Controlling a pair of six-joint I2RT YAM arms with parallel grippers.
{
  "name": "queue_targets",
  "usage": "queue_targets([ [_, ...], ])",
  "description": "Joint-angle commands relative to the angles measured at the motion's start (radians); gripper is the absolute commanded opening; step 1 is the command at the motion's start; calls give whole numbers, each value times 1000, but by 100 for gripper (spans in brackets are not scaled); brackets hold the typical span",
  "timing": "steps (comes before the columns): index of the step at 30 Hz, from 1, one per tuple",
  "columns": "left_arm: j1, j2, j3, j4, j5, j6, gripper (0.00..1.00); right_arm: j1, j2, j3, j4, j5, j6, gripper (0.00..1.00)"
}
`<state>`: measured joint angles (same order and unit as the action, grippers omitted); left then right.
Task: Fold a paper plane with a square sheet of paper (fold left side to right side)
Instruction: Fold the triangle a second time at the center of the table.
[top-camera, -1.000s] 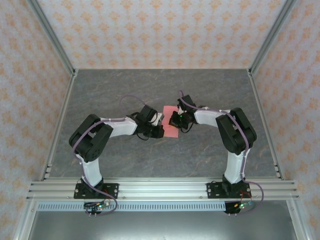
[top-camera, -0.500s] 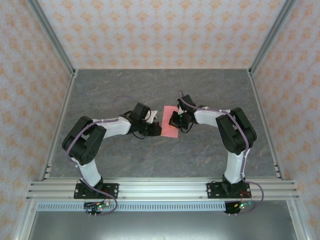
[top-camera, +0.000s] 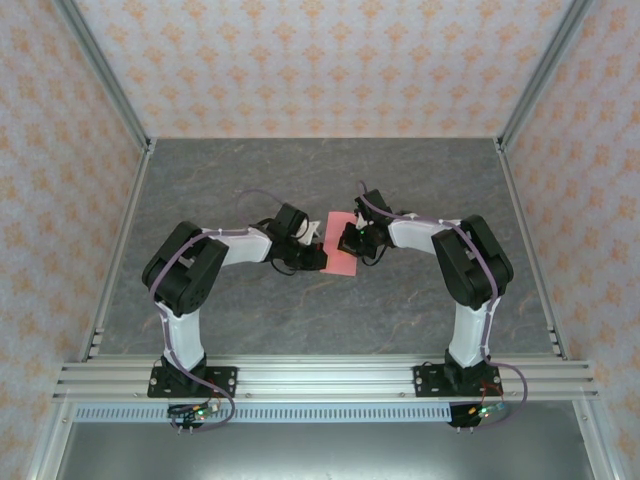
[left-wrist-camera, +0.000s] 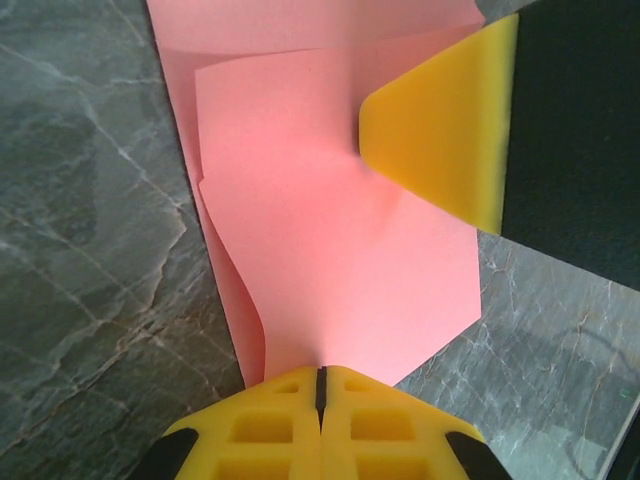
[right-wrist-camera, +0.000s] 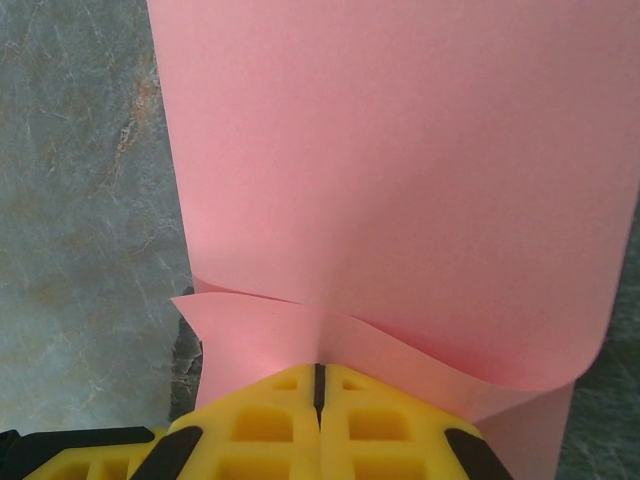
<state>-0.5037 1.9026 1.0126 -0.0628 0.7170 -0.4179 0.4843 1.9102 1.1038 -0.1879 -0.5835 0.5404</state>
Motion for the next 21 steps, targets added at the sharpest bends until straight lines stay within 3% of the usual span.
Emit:
queue_targets([
  [1,-2,1,-22,-58,-60,27,0,1,8,13,-81,35,-38,3],
  [9,-3,1,-63,-73,-99,30,0,23,-90,-21,-71,-24,-63,0],
  [21,-3,0,-69,-77,-131,31,0,79,-43,-7,-76,-68,-53,0],
])
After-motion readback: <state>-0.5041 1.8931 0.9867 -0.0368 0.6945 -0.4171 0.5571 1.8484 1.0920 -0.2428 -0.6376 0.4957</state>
